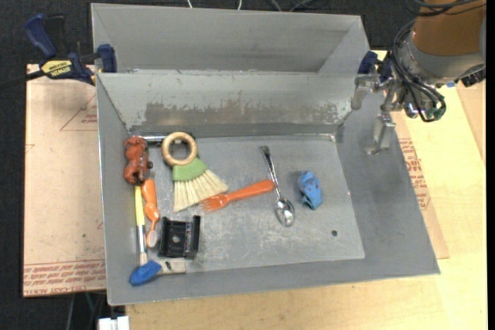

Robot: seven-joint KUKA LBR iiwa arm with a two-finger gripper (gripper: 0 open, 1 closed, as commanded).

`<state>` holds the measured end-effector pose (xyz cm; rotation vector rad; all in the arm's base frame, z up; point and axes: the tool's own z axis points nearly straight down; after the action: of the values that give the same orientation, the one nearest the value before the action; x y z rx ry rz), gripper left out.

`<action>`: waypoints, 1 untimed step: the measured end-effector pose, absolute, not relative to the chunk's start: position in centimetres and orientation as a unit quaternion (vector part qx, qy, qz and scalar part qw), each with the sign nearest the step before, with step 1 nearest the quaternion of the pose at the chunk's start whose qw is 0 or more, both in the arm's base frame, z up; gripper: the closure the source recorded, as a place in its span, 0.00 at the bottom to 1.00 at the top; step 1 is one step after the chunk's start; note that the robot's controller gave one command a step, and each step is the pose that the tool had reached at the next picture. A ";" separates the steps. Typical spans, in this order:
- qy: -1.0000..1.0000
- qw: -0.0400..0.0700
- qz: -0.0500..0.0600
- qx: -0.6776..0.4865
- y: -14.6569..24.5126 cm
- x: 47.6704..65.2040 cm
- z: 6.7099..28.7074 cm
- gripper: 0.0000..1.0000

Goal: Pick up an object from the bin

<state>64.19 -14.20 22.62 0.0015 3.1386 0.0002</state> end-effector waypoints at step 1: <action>1.000 0.002 0.001 0.027 -10.3 62.2 12.1 0.00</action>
Offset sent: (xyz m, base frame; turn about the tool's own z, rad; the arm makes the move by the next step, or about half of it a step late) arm -0.0305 0.0604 -0.0693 -0.7558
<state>62.25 -10.30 12.12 0.0837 3.1364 0.0021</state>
